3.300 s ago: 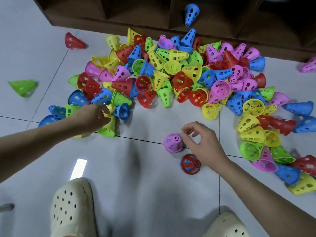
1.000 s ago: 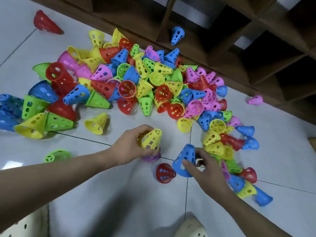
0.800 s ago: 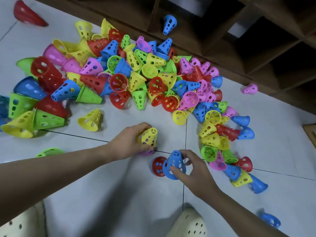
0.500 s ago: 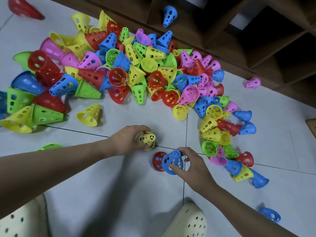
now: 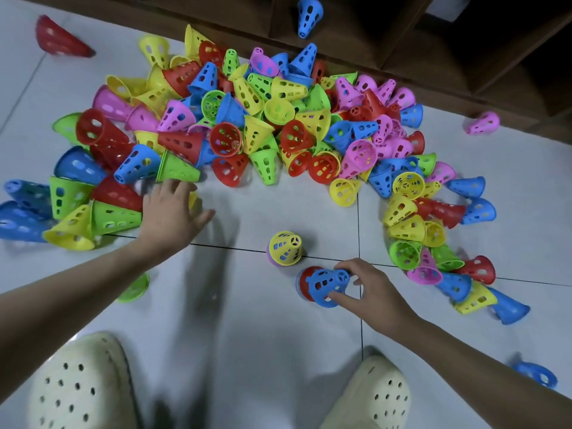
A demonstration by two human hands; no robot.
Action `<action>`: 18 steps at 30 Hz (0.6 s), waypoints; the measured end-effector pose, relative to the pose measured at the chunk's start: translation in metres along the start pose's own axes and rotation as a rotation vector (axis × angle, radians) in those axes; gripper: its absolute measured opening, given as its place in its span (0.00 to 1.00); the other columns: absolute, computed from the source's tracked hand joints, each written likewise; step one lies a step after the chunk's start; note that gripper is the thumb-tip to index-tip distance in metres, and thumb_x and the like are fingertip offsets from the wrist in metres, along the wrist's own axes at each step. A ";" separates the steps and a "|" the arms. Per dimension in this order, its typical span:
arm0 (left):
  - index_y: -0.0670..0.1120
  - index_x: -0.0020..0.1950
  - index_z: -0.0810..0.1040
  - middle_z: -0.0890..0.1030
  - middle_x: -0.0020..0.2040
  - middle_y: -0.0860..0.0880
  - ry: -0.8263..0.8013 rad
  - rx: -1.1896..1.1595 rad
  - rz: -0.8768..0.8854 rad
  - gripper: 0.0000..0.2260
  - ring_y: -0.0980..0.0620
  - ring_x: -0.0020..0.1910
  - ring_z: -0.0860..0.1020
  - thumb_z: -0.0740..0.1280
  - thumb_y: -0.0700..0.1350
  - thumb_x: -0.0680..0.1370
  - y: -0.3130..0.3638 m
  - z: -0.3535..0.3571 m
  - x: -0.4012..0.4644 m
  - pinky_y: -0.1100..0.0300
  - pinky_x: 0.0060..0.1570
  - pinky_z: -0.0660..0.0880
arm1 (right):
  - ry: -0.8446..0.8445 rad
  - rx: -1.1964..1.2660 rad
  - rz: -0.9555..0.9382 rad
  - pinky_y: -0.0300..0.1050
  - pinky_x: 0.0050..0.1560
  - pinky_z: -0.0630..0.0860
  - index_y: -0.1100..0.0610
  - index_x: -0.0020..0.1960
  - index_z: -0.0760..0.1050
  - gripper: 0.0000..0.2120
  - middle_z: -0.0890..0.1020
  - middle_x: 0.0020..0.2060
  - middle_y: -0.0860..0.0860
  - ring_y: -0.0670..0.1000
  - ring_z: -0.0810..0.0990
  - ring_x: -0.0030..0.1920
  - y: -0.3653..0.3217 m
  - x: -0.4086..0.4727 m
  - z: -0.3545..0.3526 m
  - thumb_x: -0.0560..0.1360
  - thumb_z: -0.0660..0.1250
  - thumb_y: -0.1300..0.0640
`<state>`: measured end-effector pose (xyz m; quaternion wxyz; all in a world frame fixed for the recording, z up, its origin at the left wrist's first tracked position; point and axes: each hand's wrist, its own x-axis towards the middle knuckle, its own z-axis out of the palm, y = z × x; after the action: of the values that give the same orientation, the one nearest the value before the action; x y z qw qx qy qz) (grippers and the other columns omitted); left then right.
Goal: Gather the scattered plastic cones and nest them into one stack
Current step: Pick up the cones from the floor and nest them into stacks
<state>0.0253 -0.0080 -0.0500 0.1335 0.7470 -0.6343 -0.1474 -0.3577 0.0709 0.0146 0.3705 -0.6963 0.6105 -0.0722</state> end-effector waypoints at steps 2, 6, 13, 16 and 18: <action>0.44 0.62 0.75 0.75 0.61 0.40 -0.075 0.112 -0.078 0.27 0.36 0.61 0.72 0.71 0.62 0.72 -0.007 0.002 0.008 0.43 0.60 0.67 | -0.009 0.015 0.002 0.36 0.53 0.73 0.47 0.56 0.75 0.18 0.79 0.50 0.41 0.44 0.77 0.53 0.001 0.001 0.002 0.70 0.78 0.53; 0.43 0.62 0.72 0.76 0.61 0.39 -0.183 0.259 -0.153 0.27 0.37 0.63 0.72 0.63 0.64 0.74 -0.020 0.009 0.013 0.43 0.62 0.67 | -0.033 0.001 0.012 0.33 0.52 0.72 0.47 0.55 0.77 0.16 0.79 0.51 0.40 0.42 0.78 0.54 0.005 0.002 0.005 0.71 0.77 0.49; 0.43 0.59 0.75 0.80 0.56 0.39 -0.271 0.156 -0.176 0.30 0.36 0.56 0.76 0.61 0.68 0.75 -0.024 0.001 0.003 0.44 0.58 0.71 | -0.049 -0.002 0.017 0.35 0.49 0.72 0.46 0.53 0.77 0.13 0.79 0.48 0.40 0.43 0.78 0.52 0.004 0.005 0.005 0.72 0.76 0.51; 0.46 0.63 0.76 0.81 0.55 0.42 -0.283 -0.133 -0.167 0.33 0.38 0.54 0.78 0.66 0.68 0.68 -0.001 -0.013 -0.002 0.47 0.55 0.75 | -0.040 0.017 0.019 0.33 0.48 0.72 0.46 0.52 0.77 0.12 0.79 0.48 0.40 0.43 0.78 0.51 0.003 0.006 0.004 0.72 0.76 0.53; 0.49 0.60 0.77 0.81 0.52 0.48 -0.260 -0.326 -0.129 0.26 0.45 0.49 0.78 0.72 0.62 0.68 0.024 -0.022 -0.007 0.52 0.48 0.75 | -0.039 0.038 0.030 0.33 0.47 0.73 0.46 0.51 0.77 0.11 0.79 0.48 0.41 0.43 0.78 0.51 0.002 0.005 0.002 0.72 0.76 0.53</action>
<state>0.0115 -0.0046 -0.0203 0.1599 0.7291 -0.5650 -0.3515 -0.3564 0.0669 0.0102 0.3964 -0.6810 0.6123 -0.0647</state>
